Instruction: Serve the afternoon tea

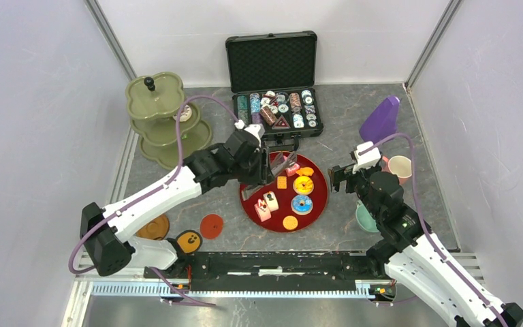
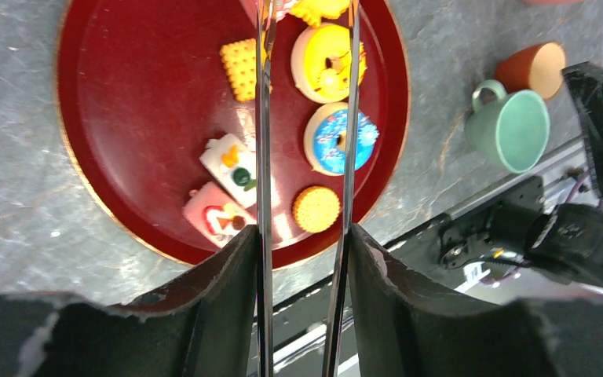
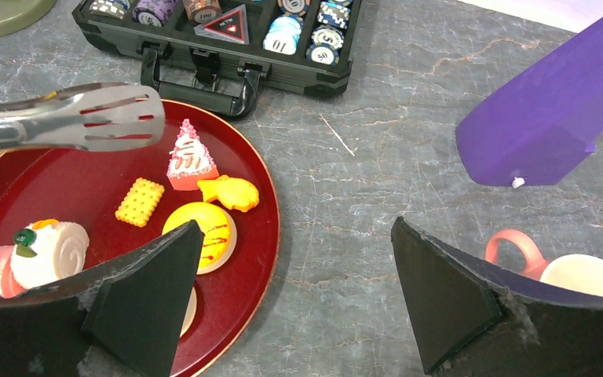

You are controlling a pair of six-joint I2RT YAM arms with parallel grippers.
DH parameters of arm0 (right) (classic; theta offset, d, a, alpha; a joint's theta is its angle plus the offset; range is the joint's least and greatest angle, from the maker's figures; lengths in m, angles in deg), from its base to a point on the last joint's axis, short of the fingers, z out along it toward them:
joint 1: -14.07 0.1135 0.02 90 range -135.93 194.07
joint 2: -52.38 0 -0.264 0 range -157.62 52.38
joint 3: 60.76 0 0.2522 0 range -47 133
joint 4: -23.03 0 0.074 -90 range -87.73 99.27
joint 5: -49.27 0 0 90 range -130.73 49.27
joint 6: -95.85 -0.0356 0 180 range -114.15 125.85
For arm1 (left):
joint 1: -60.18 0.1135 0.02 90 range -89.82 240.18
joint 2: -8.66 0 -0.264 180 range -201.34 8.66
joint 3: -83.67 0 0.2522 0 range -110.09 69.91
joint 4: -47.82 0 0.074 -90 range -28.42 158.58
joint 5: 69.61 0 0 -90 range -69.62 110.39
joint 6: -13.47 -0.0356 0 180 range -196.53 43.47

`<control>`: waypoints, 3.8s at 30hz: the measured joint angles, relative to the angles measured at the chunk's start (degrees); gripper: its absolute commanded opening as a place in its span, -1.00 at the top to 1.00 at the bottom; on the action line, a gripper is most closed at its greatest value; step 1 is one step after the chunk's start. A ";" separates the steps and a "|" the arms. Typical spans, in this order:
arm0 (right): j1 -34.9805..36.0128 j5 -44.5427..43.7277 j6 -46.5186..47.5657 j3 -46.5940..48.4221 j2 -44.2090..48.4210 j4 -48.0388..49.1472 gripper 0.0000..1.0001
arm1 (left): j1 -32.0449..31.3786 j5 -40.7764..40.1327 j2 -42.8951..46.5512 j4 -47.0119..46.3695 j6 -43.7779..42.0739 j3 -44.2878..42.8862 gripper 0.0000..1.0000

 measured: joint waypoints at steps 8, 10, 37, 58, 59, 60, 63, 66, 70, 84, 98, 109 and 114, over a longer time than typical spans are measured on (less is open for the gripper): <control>0.00 -0.04 -0.26 -0.11 0.70 0.04 -0.96 | -10.99 -16.31 -3.69 -1.97 13.03 -0.31 -0.06; 0.00 -0.15 -0.26 -0.15 1.11 0.04 -0.96 | -13.55 -21.09 -5.46 -1.40 16.31 -1.07 -0.06; 0.00 -1.05 -0.24 -1.33 3.61 0.28 -0.96 | -24.17 -40.48 -23.78 9.27 35.89 -15.63 -0.17; 0.00 -1.11 -0.26 -1.75 3.87 0.63 -0.96 | -24.11 -40.30 -32.52 12.55 39.34 -21.07 -0.12; 0.00 -1.11 -0.26 -1.75 3.87 0.63 -0.96 | -24.09 -40.28 -32.72 12.52 39.45 -21.14 -0.12; 0.00 -1.14 -0.26 -1.75 3.93 0.61 -0.96 | -24.06 -40.28 -32.89 12.57 39.52 -21.22 -0.12; 0.00 -1.14 -0.26 -1.75 4.13 0.61 -0.96 | -23.98 -40.26 -33.66 12.55 39.52 -21.84 -0.11; 0.00 -1.14 -0.26 -1.75 4.20 0.63 -0.96 | -23.78 -40.22 -34.49 12.52 39.52 -22.25 -0.11; 0.00 -1.14 -0.26 -1.75 4.22 0.63 -0.96 | -23.45 -40.17 -35.26 12.55 39.52 -22.34 -0.09; 0.00 -1.16 -0.26 -1.77 4.15 0.63 -0.96 | -23.04 -39.89 -36.11 12.57 39.50 -23.26 0.26; 0.00 -1.20 -0.26 -1.77 3.87 0.66 -0.96 | -23.52 -36.09 -27.15 13.22 39.36 -21.05 0.32; 0.00 -1.20 -0.26 -1.77 3.39 0.68 -0.96 | -21.90 -42.56 -14.05 21.22 28.52 -17.64 0.18; 0.00 -1.20 -0.26 -1.86 3.34 0.98 -0.96 | -14.97 -43.65 -10.23 21.38 20.15 -6.27 0.20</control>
